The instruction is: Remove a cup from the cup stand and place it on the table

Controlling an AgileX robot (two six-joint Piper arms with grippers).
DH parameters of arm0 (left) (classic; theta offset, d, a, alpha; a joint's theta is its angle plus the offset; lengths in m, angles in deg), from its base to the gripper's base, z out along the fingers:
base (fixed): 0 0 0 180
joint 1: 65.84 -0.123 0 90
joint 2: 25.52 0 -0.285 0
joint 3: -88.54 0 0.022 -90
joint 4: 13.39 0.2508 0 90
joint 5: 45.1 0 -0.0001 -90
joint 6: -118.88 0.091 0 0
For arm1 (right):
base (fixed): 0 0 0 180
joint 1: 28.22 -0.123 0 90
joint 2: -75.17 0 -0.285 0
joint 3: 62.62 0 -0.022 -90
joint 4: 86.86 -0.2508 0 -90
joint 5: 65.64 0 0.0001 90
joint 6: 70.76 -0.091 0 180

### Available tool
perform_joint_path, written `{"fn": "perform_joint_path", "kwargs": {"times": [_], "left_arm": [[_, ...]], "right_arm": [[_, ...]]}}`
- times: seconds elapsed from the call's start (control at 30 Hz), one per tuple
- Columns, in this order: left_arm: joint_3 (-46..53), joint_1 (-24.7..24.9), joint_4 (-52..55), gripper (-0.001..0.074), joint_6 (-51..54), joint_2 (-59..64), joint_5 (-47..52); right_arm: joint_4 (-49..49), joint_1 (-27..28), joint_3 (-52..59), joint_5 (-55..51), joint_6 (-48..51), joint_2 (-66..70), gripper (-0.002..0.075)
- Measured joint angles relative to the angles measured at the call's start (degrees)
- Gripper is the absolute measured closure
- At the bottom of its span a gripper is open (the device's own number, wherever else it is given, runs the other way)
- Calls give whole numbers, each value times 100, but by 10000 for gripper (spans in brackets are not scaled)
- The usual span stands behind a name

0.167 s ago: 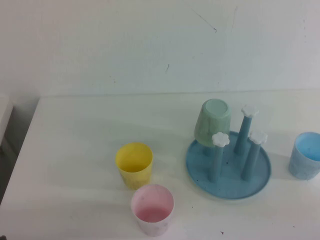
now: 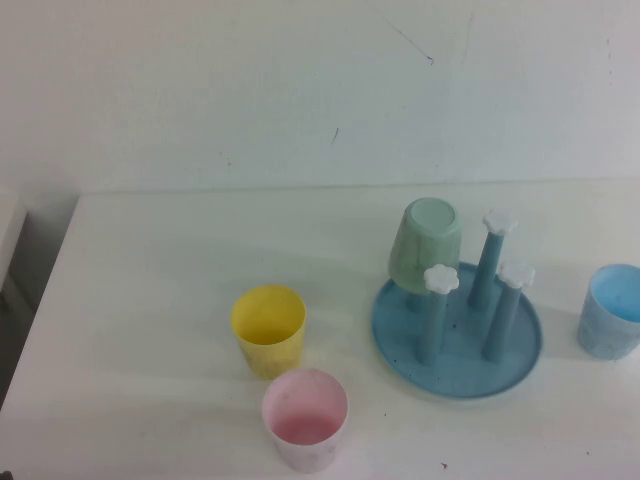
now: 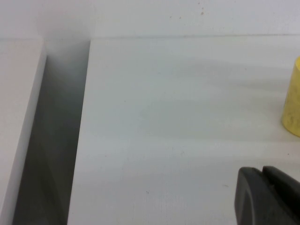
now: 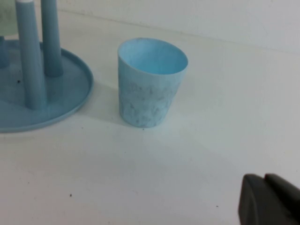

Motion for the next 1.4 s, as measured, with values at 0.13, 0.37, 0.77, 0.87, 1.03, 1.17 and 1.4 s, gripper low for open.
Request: {"fn": "perform_joint_path", "kwargs": {"times": [0.13,0.37,0.77,0.87,1.03,1.17,1.4], "left_arm": [[0,0,0,738,0,0,0],[0,0,0,738,0,0,0],[0,0,0,738,8,0,0],[0,0,0,738,8,0,0],[0,0,0,738,8,0,0],[0,0,0,738,22,0,-11],[36,0,0,738,22,0,-1383]], "right_arm": [[0,0,0,0,0,0,729],[0,0,0,0,0,0,729],[0,0,0,0,12,0,729],[0,0,0,0,12,0,729],[0,0,0,0,12,0,729],[0,0,0,0,12,0,729],[0,0,0,1177,13,0,729]]}}
